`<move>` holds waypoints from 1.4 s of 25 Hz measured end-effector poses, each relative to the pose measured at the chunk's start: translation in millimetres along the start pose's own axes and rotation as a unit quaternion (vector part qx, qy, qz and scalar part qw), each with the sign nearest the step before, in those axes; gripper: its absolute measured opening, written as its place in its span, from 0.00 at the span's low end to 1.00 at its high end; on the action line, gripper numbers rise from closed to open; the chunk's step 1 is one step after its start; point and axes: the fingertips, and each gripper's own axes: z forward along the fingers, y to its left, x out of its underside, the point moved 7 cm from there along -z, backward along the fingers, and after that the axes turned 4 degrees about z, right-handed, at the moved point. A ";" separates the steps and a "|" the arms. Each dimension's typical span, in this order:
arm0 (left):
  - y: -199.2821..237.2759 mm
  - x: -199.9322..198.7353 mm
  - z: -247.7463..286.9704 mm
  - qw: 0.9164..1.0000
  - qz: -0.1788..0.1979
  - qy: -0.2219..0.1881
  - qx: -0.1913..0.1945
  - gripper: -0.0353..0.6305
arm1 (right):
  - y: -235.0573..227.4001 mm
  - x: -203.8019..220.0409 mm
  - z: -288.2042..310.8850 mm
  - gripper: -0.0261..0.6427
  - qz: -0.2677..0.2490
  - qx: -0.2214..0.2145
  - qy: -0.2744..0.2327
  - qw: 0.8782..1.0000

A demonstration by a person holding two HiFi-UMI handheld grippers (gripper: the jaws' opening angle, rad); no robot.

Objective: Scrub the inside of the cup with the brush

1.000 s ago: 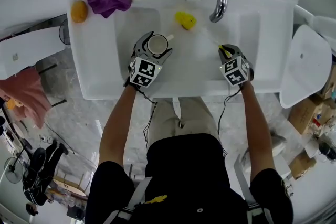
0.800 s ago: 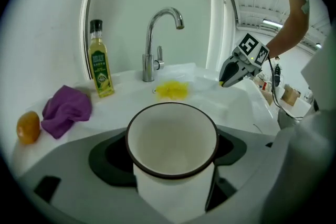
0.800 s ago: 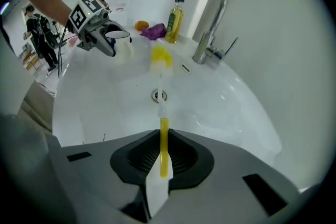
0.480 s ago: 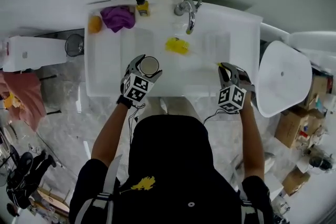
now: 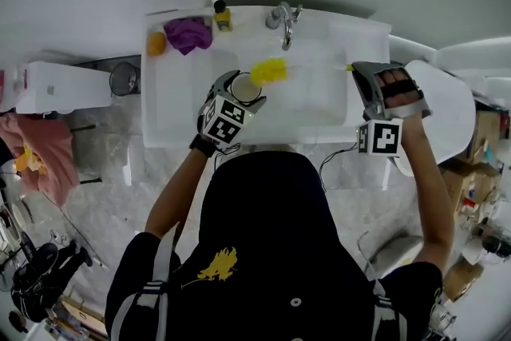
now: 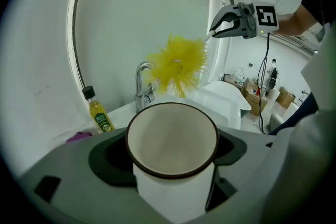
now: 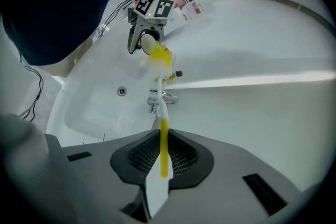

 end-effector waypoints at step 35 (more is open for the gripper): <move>-24.0 -57.8 3.8 0.994 0.075 0.013 0.082 0.68 | -77.4 -98.7 16.0 0.14 -0.432 0.085 -0.003 0.898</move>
